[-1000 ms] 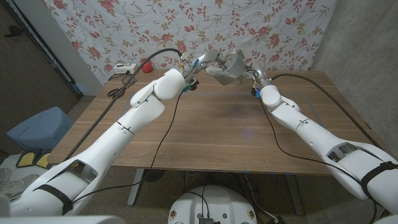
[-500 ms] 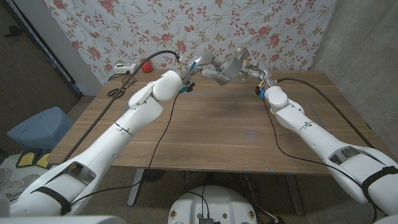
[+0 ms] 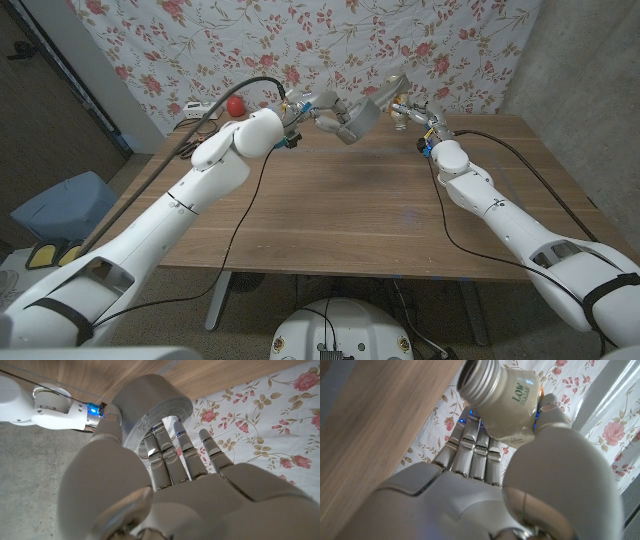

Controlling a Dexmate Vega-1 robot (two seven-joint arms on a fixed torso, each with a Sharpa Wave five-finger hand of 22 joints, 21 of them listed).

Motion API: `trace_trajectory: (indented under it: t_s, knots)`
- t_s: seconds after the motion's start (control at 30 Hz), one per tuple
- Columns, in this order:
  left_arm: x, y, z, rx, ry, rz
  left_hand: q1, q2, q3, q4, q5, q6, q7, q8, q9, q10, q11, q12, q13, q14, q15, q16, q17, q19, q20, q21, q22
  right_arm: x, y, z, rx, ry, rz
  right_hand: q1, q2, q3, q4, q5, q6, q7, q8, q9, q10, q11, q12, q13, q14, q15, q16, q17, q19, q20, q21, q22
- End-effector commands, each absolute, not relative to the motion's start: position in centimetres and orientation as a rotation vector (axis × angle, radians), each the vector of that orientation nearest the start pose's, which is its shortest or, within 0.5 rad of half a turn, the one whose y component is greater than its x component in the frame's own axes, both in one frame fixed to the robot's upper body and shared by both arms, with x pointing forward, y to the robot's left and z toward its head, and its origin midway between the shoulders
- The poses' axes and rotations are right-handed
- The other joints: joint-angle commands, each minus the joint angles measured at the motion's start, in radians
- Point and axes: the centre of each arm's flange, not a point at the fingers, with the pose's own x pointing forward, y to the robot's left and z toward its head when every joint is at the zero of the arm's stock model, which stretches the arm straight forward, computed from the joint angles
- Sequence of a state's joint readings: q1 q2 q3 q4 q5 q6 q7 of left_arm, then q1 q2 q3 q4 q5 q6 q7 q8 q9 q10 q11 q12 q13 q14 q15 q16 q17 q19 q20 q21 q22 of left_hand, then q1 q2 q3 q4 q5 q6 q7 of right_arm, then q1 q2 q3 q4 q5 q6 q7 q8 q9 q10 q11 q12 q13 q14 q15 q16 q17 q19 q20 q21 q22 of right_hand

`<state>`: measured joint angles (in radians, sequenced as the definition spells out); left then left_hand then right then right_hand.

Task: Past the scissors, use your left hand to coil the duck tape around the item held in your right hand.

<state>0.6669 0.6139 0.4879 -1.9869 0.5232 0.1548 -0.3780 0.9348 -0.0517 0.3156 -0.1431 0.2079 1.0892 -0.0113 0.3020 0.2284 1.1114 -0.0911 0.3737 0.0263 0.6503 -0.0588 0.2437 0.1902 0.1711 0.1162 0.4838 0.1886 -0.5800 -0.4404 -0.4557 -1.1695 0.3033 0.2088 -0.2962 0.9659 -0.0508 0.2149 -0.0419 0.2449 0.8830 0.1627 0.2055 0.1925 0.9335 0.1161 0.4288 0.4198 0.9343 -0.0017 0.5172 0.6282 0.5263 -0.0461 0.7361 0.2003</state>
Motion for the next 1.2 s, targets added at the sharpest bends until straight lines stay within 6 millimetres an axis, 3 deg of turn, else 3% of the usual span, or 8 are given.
trace_trajectory:
  t_s: [0.03, 0.27, 0.43, 0.9, 1.2]
  knots:
    - [52.6, 14.6, 13.4, 1.461, -0.697, -0.223, 0.191, 0.199, 0.021, 0.020, 0.010, 0.006, 0.002, 0.012, 0.012, 0.092, -0.079, 0.011, 0.403, 0.000, -0.159, -0.005, 0.004, -0.003, -0.002, -0.002, 0.001, 67.5, -30.1, 7.1, -0.096, -0.716, -0.124, 0.113, 0.204, 0.004, 0.003, 0.088, 0.211, -0.195, 0.004, 0.006, 0.177, -0.135, 0.003, 0.004, 0.135, -0.201, 0.000, 0.002, 0.003, -0.081, 0.007, 0.001]
    - [52.8, 16.4, 13.4, 1.434, -0.642, -0.176, 0.192, 0.200, 0.023, 0.021, 0.013, 0.006, 0.005, 0.014, 0.016, 0.094, -0.078, 0.013, 0.410, 0.005, -0.160, -0.005, 0.006, -0.002, -0.006, -0.003, 0.001, 67.2, -31.8, 6.2, 0.089, -0.740, -0.056, 0.115, 0.204, 0.002, 0.004, 0.089, 0.212, -0.197, 0.004, 0.006, 0.176, -0.137, 0.001, 0.007, 0.135, -0.201, -0.001, 0.005, 0.001, -0.082, 0.010, 0.000]
    - [53.2, 16.8, 13.3, 1.411, -0.634, -0.169, 0.193, 0.198, 0.023, 0.020, 0.015, 0.006, 0.005, 0.015, 0.019, 0.093, -0.078, 0.013, 0.414, 0.005, -0.160, -0.007, 0.006, -0.002, -0.006, -0.004, 0.001, 67.1, -31.6, 6.1, 0.235, -0.753, 0.099, 0.114, 0.206, 0.000, 0.006, 0.088, 0.212, -0.197, 0.003, 0.006, 0.185, -0.137, 0.002, 0.010, 0.139, -0.200, 0.000, 0.008, -0.001, -0.081, 0.014, 0.000]
    - [53.2, 15.9, 13.4, 1.417, -0.661, -0.189, 0.190, 0.198, 0.025, 0.022, 0.017, 0.002, 0.005, 0.015, 0.024, 0.090, -0.078, 0.013, 0.426, 0.004, -0.159, -0.012, 0.007, 0.000, -0.006, -0.006, 0.001, 65.7, -28.5, 8.4, 0.172, -0.774, 0.582, 0.119, 0.206, -0.005, 0.006, 0.087, 0.208, -0.188, 0.002, 0.007, 0.199, -0.138, 0.004, 0.018, 0.150, -0.203, 0.007, 0.018, 0.003, -0.080, 0.025, 0.001]
    - [52.7, 15.7, 13.2, 1.423, -0.666, -0.183, 0.189, 0.198, 0.026, 0.023, 0.019, 0.001, 0.005, 0.015, 0.026, 0.089, -0.080, 0.013, 0.433, 0.003, -0.158, -0.015, 0.008, 0.000, -0.007, -0.008, 0.002, 66.5, -27.4, 9.2, 0.022, -0.723, 0.862, 0.125, 0.207, -0.007, 0.005, 0.087, 0.207, -0.183, 0.001, 0.007, 0.207, -0.136, 0.004, 0.025, 0.163, -0.204, 0.016, 0.027, 0.003, -0.078, 0.031, 0.001]
